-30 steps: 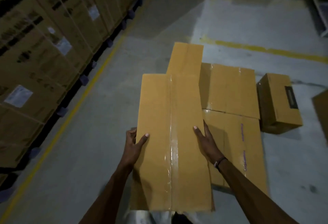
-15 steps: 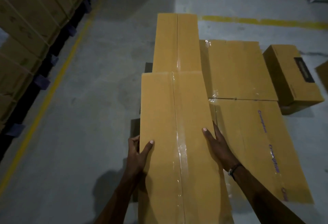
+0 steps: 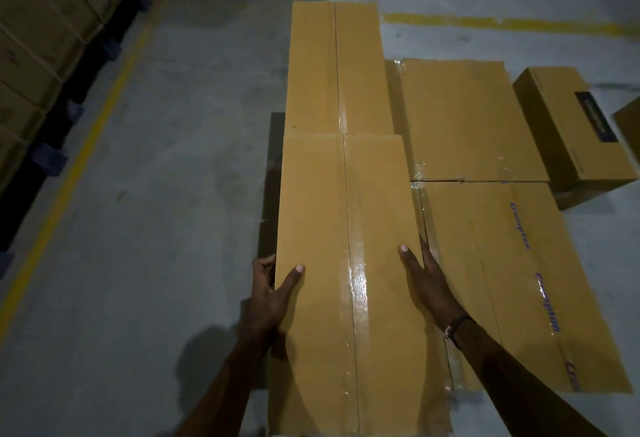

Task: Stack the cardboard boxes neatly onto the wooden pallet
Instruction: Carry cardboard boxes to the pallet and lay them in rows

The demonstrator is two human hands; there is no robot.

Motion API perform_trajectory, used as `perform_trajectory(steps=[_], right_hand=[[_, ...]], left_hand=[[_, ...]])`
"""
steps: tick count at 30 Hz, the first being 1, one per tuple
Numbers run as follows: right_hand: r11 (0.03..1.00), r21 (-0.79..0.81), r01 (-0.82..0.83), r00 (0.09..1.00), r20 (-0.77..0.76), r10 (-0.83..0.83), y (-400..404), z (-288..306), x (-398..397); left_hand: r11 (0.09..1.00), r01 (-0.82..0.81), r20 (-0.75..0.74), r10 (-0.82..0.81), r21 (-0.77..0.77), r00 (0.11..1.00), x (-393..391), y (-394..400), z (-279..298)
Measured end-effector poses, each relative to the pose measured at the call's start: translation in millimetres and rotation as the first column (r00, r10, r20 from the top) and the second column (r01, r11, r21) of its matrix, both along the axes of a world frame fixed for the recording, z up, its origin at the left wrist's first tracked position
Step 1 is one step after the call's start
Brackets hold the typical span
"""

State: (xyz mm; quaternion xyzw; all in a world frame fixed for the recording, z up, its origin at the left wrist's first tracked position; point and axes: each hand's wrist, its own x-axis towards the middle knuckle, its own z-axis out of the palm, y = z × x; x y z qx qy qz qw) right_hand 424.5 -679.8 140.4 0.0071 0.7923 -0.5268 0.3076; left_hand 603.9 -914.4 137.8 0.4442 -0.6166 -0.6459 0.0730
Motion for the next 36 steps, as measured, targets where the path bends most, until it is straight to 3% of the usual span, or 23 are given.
perform_trajectory(steps=[25, 36], right_hand=[[0.997, 0.070, -0.024, 1.000, 0.013, 0.023, 6.0, -30.1, 0.2], [0.994, 0.109, 0.020, 0.996, 0.087, -0.029, 57.8, -9.7, 98.3]], left_hand=[[0.996, 0.092, 0.055, -0.093, 0.018, 0.994, -4.1, -1.2, -33.5], [0.992, 0.122, 0.079, -0.123, 0.026, 0.989, 67.1, 41.2, -20.6]])
